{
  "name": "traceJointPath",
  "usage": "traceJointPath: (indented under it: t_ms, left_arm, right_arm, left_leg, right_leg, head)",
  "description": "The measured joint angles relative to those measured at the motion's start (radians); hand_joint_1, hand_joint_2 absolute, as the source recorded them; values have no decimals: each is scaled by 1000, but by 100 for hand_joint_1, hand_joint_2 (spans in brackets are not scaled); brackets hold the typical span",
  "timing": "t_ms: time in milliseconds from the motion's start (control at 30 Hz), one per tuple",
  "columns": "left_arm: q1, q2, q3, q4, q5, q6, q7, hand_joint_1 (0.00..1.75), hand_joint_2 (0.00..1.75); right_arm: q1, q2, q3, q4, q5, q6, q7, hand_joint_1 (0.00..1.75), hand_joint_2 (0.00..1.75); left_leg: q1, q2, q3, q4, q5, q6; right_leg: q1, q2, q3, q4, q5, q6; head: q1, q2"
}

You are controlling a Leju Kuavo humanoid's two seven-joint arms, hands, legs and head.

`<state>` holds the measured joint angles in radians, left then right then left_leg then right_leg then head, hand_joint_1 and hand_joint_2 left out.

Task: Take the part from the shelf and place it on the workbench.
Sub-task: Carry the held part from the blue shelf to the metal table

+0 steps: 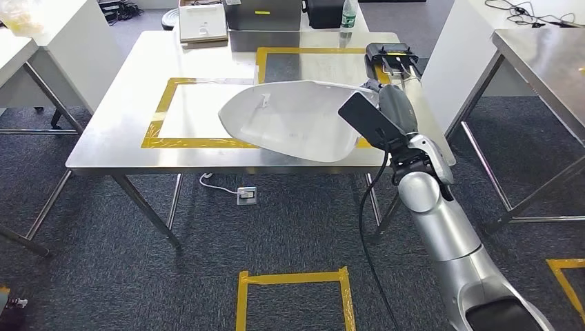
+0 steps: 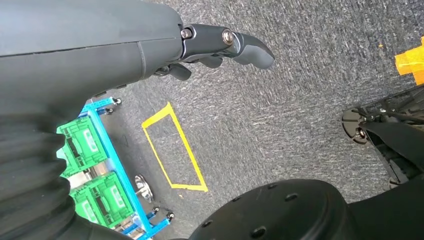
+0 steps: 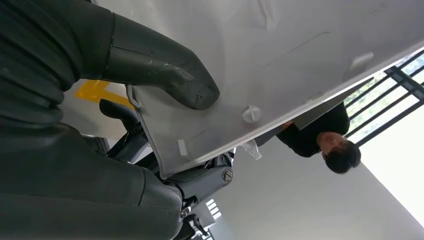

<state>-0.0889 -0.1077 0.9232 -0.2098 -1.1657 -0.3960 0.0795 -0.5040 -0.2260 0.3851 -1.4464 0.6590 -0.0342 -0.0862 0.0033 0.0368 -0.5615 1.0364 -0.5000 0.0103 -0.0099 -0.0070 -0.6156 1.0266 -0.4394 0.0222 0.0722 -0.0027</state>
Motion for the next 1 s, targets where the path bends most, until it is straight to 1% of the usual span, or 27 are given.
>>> traceJointPath:
  t_ms: [100, 233, 300, 433, 600, 633, 667, 700, 733, 767, 800, 833, 867, 900, 933, 967, 1000]
  left_arm:
    - [0, 4, 0, 0, 0, 0, -2, 0, 175]
    - [0, 5, 0, -1, 1, 0, -7, 0, 175]
    - [-1, 5, 0, -1, 1, 0, -7, 0, 175]
    - [-1, 5, 0, -1, 0, 0, -3, 0, 175]
    - [-2, 5, 0, -1, 0, 0, -1, 0, 175]
    - [-2, 5, 0, -1, 0, 0, -1, 0, 175]
    - [-2, 4, 0, -1, 0, 0, -1, 0, 175]
    - [-2, 2, 0, -1, -1, 0, 0, 0, 175]
    - [-3, 1, 0, 0, -1, 0, 0, 0, 175]
    - [-3, 0, 0, 0, -1, 0, 0, 0, 175]
    - [-3, 0, 0, 0, -1, 0, 0, 0, 175]
    - [-3, 0, 0, 0, -1, 0, 0, 0, 175]
    - [-3, -1, 0, 0, -1, 0, 0, 0, 175]
    - [-2, -1, 0, 0, -1, 0, 0, 0, 175]
    - [-2, -2, 0, 0, -1, 0, 0, 0, 175]
    - [-2, -2, 0, 0, -1, 0, -1, 0, 175]
    - [-3, -1, 0, -1, -1, 0, -2, 0, 175]
  right_arm:
    - [1, 3, 1, -1, 9, -3, 1, 175, 175]
    - [2, 13, 2, -1, 20, -7, -1, 175, 175]
    - [2, 19, 2, -1, 26, -8, -1, 175, 175]
    - [0, 32, 3, -1, 40, -8, 1, 175, 175]
    - [-1, 36, 3, -1, 43, -8, 2, 175, 175]
    - [-1, 38, 3, -1, 44, -7, 2, 175, 175]
    - [-1, 40, 3, -2, 46, -7, 3, 175, 175]
    - [-2, 42, 3, -2, 47, -7, 4, 175, 175]
    - [-2, 43, 3, -2, 48, -7, 5, 175, 175]
    - [0, 43, 3, -2, 49, -6, 6, 175, 175]
    - [3, 43, 3, -2, 49, -6, 7, 175, 175]
    - [7, 43, 3, -2, 49, -6, 8, 175, 175]
    - [10, 43, 3, -2, 49, -5, 8, 175, 175]
    - [12, 43, 3, -2, 49, -5, 8, 175, 175]
    - [12, 43, 3, -2, 49, -5, 6, 175, 175]
    - [11, 43, 3, -2, 49, -4, 4, 175, 175]
    - [10, 43, 3, -2, 49, -2, 1, 175, 175]
  left_leg:
    - [-4, -1, -3, -5, 0, 4]
    - [-3, -2, 2, -17, 6, -6]
    - [-4, -3, 3, -18, 7, -8]
    - [-6, -3, 1, -14, 5, -5]
    - [-8, -3, 0, -12, 4, -4]
    - [-9, -3, 0, -13, 4, -2]
    - [-6, -3, 5, -20, 10, 2]
    - [-3, -2, 10, -28, 15, 6]
    - [1, -2, 16, -35, 20, 11]
    - [5, -1, 21, -41, 24, 15]
    - [5, -1, 20, -39, 23, 15]
    - [5, -2, 19, -37, 20, 14]
    - [6, -2, 19, -33, 17, 12]
    - [8, -3, 19, -29, 13, 9]
    - [11, -4, 20, -23, 7, 4]
    - [12, -4, 20, -16, 1, -2]
    - [12, -5, 18, -8, -5, -10]
  right_leg:
    - [-2, 2, 1, -3, 3, -4]
    - [-1, 2, 0, -3, 2, -10]
    - [-1, 1, 0, -3, 2, -11]
    - [-5, 1, 0, -3, 3, -11]
    - [-6, 1, 0, -3, 4, -10]
    - [-6, 1, 0, -5, 5, -8]
    - [-7, 1, -4, 5, -3, -3]
    - [-7, 2, -17, 33, -20, 2]
    - [-7, 3, -40, 82, -46, 7]
    - [-8, 4, -73, 151, -79, 12]
    - [-9, 5, -106, 217, -104, 16]
    - [-11, 5, -130, 261, -114, 19]
    - [-13, 4, -136, 269, -105, 21]
    - [-15, 4, -123, 237, -78, 23]
    - [-18, 2, -93, 176, -42, 26]
    - [-19, -1, -62, 112, -18, 27]
    - [-18, -2, -37, 60, -3, 23]
  head:
    - [-1, 0]
    - [-1, 0]
    - [-1, 0]
    - [-1, 0]
    - [-1, 0]
    - [-1, 0]
    - [-1, 0]
    - [0, 0]
    - [1, 0]
    - [1, 0]
    - [1, 0]
    - [1, 0]
    - [1, 0]
    - [1, 0]
    - [1, 0]
    - [1, 0]
    - [2, 0]
